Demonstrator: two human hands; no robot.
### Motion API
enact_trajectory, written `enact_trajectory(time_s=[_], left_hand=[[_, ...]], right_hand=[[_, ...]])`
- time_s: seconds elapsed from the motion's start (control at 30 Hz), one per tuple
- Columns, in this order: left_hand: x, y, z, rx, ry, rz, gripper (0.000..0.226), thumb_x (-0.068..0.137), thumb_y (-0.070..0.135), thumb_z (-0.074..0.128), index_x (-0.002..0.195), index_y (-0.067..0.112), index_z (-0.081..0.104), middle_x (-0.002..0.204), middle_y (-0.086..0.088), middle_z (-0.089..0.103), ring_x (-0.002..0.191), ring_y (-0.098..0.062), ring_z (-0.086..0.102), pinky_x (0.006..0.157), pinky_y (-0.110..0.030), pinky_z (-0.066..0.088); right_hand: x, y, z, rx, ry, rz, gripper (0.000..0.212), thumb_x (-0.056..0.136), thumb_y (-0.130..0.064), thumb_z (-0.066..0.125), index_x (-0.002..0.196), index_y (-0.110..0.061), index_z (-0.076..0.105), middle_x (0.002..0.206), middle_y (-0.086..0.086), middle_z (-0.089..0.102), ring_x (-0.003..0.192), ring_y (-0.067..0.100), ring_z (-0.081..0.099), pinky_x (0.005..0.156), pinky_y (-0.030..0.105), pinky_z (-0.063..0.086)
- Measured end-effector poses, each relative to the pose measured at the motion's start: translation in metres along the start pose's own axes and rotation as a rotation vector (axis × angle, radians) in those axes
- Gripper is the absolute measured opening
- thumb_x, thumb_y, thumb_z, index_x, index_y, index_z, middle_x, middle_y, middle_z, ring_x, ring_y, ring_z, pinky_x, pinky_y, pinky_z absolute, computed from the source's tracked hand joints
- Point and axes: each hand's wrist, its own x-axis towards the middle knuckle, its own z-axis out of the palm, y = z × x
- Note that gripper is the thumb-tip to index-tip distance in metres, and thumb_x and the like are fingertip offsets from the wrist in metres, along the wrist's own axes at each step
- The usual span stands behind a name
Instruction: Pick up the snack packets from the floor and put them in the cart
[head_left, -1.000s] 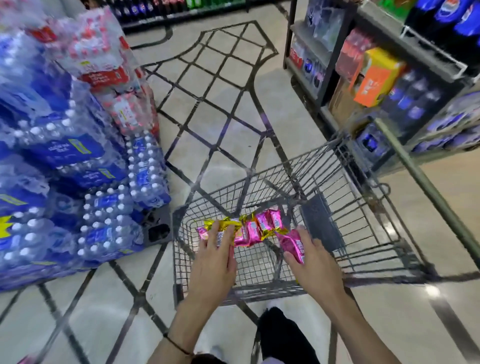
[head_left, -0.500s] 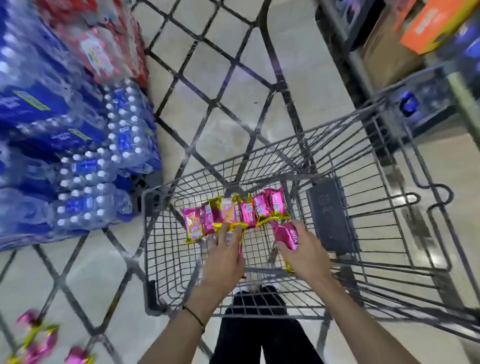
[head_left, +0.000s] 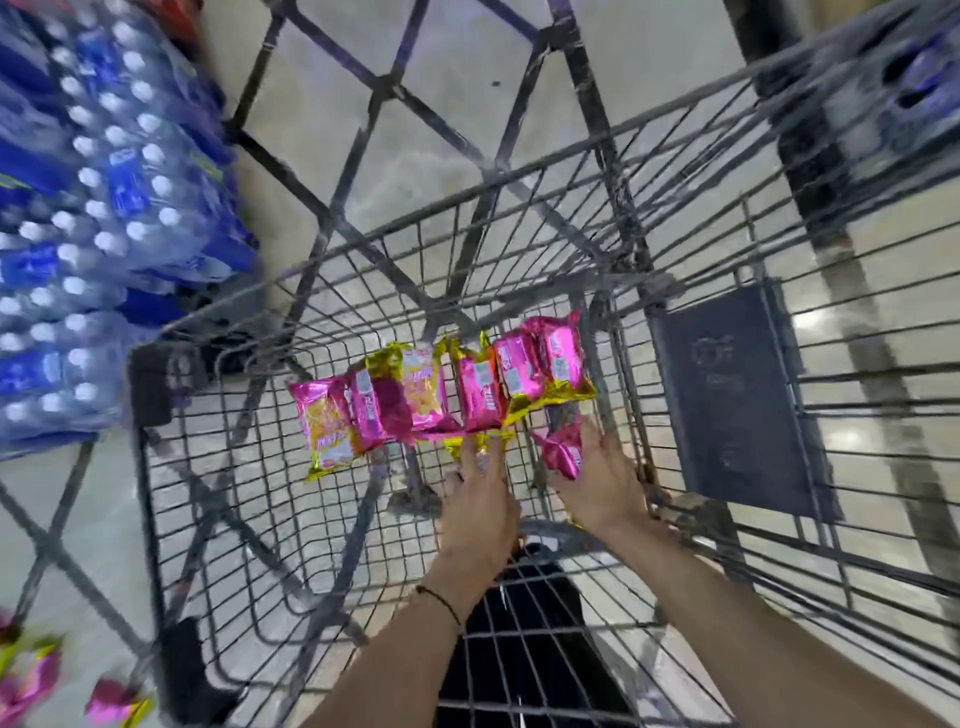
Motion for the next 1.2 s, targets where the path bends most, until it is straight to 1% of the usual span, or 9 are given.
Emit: enact_trajectory(time_s=[0.13,0.23,0.37,0.57,0.67,0.73,0.87,0.97,1.2], left_hand=[[0.021,-0.002,0.022,0.062,0.02,-0.015,0.077,0.1,0.019,0.052,0.159,0.017,0.003,0.166,-0.019,0.0,0.143,-0.048,0.028,0.112,-0.052,0.038],[0.028,-0.006,0.032,0.115,0.087,0.038,0.083,0.085,0.017,0.074,0.154,0.004,0.03,0.16,-0.027,0.02,0.131,-0.052,0.045,0.1,-0.057,0.05],[0.026,-0.015,0.044,0.09,0.045,0.01,0.085,0.099,0.024,0.057,0.161,0.02,0.0,0.167,-0.02,-0.006,0.139,-0.05,0.033,0.11,-0.057,0.042],[0.018,-0.031,0.04,0.159,0.045,0.075,0.065,0.102,0.038,0.048,0.156,0.02,0.019,0.168,-0.012,-0.001,0.148,-0.045,0.021,0.104,-0.057,0.047],[-0.002,-0.029,0.015,0.186,-0.003,0.077,0.059,0.104,0.039,0.043,0.156,0.016,0.027,0.168,-0.013,0.001,0.148,-0.046,0.02,0.11,-0.058,0.042],[-0.021,-0.027,-0.005,0.203,0.004,0.123,0.052,0.108,0.034,0.036,0.155,0.012,0.03,0.168,-0.012,0.002,0.153,-0.043,0.01,0.118,-0.058,0.032],[-0.062,-0.021,-0.05,0.166,0.03,0.074,0.062,0.109,0.035,0.032,0.16,0.017,0.003,0.168,-0.017,0.005,0.153,-0.04,0.013,0.123,-0.054,0.022],[-0.099,-0.015,-0.092,0.142,0.099,0.09,0.06,0.107,0.035,0.039,0.157,0.024,0.008,0.166,-0.012,0.017,0.146,-0.044,0.029,0.115,-0.061,0.034],[-0.197,-0.005,-0.187,0.177,0.352,0.135,0.062,0.104,0.05,0.027,0.158,0.019,0.026,0.161,-0.014,0.033,0.15,-0.035,0.026,0.12,-0.056,0.027]], right_hand=[[0.024,0.002,0.022,-0.026,0.042,-0.015,0.09,0.094,-0.047,0.062,0.16,-0.026,0.004,0.147,0.022,0.042,0.127,0.04,0.051,0.096,0.043,0.048],[0.035,0.001,0.038,-0.029,0.061,-0.029,0.091,0.095,-0.044,0.063,0.159,-0.028,0.0,0.148,0.024,0.041,0.126,0.043,0.051,0.094,0.046,0.05],[0.039,0.001,0.047,-0.029,0.077,-0.015,0.094,0.094,-0.042,0.065,0.158,-0.03,-0.003,0.149,0.024,0.038,0.129,0.044,0.049,0.091,0.051,0.053],[0.023,-0.003,0.027,-0.022,0.066,-0.018,0.094,0.091,-0.047,0.068,0.158,-0.031,0.004,0.147,0.021,0.043,0.117,0.04,0.06,0.078,0.047,0.056],[0.007,-0.005,0.004,-0.042,0.078,-0.013,0.094,0.089,-0.051,0.068,0.156,-0.032,0.005,0.142,0.017,0.049,0.112,0.036,0.062,0.075,0.046,0.059],[-0.011,-0.006,-0.014,-0.104,0.09,-0.025,0.091,0.091,-0.049,0.065,0.156,-0.029,0.003,0.143,0.017,0.048,0.115,0.036,0.061,0.079,0.046,0.059],[-0.055,-0.012,-0.057,-0.3,0.12,-0.117,0.088,0.095,-0.046,0.058,0.159,-0.022,0.002,0.145,0.02,0.046,0.128,0.039,0.049,0.096,0.051,0.054],[-0.094,-0.023,-0.093,-0.436,0.166,-0.209,0.074,0.1,-0.045,0.049,0.159,-0.018,0.014,0.149,0.018,0.041,0.134,0.038,0.043,0.1,0.052,0.048],[-0.209,-0.06,-0.163,-0.431,0.303,-0.38,0.058,0.102,-0.041,0.038,0.154,-0.019,0.026,0.148,0.015,0.044,0.137,0.038,0.039,0.102,0.056,0.044]])
